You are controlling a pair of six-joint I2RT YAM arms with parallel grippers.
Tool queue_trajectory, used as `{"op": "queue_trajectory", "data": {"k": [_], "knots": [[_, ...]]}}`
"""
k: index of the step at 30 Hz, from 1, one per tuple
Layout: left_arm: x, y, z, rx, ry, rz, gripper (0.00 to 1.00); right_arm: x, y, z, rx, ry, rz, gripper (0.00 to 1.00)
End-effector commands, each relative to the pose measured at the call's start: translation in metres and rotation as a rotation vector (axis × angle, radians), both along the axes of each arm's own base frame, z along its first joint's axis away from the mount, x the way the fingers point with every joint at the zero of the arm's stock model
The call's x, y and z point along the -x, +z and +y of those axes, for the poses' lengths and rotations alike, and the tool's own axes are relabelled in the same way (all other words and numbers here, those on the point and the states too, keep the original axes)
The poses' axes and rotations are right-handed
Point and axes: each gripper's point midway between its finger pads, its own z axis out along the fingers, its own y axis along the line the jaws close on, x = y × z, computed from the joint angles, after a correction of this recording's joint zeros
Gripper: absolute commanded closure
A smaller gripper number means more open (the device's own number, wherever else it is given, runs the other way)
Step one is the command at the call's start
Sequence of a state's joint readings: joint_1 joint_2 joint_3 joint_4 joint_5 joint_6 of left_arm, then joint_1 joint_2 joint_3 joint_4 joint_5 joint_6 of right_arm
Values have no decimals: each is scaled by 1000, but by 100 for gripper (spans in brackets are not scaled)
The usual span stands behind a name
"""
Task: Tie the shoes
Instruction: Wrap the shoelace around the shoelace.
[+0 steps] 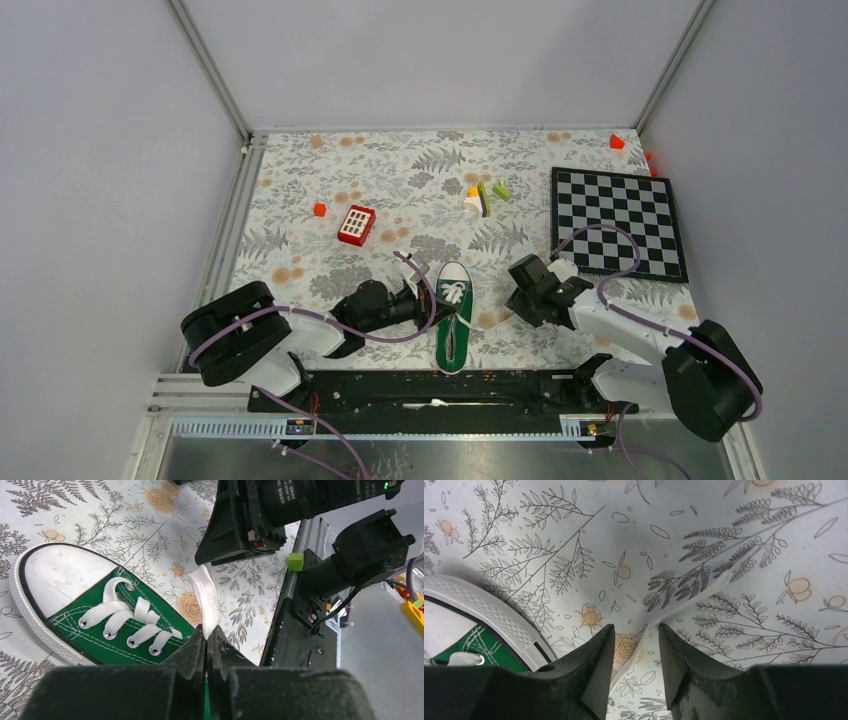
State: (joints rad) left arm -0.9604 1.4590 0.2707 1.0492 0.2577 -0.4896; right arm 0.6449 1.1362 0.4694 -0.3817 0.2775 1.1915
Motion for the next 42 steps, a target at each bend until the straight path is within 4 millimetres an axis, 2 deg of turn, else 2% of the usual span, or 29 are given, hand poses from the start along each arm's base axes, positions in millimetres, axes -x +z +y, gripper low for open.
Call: {"op": "queue_trajectory", "data": {"k": [1,2,4,5,10,16,18,23,27,30,34,42], "knots": [[5,26,-5,86,-40,-59,100,26,-26,-31,190,52,157,60],[5,26,-4,85,-39,-61,100,25,-27,-30,187,53,154,67],[5,25,-4,84,-39,-61,100,23,-27,-29,184,53,148,92],[6,25,-4,83,-41,-60,100,22,-26,-28,181,54,142,100],[6,25,-4,86,-43,-62,100,3,1,-16,145,97,52,100],[6,24,-3,81,-42,-63,100,-36,59,11,105,203,-122,100],[7,24,-3,79,-46,-63,100,-47,75,27,96,257,-152,100],[7,22,-2,73,-42,-55,100,-66,107,86,39,378,-213,100],[7,22,-3,63,-50,-58,100,-60,127,140,-59,474,-270,100],[7,21,-2,59,-48,-61,100,-55,137,163,-152,500,-289,100],[7,21,-3,66,-48,-59,100,-45,145,179,-240,547,-283,100],[6,20,-4,75,-44,-53,100,-32,160,193,-346,606,-290,100]]}}
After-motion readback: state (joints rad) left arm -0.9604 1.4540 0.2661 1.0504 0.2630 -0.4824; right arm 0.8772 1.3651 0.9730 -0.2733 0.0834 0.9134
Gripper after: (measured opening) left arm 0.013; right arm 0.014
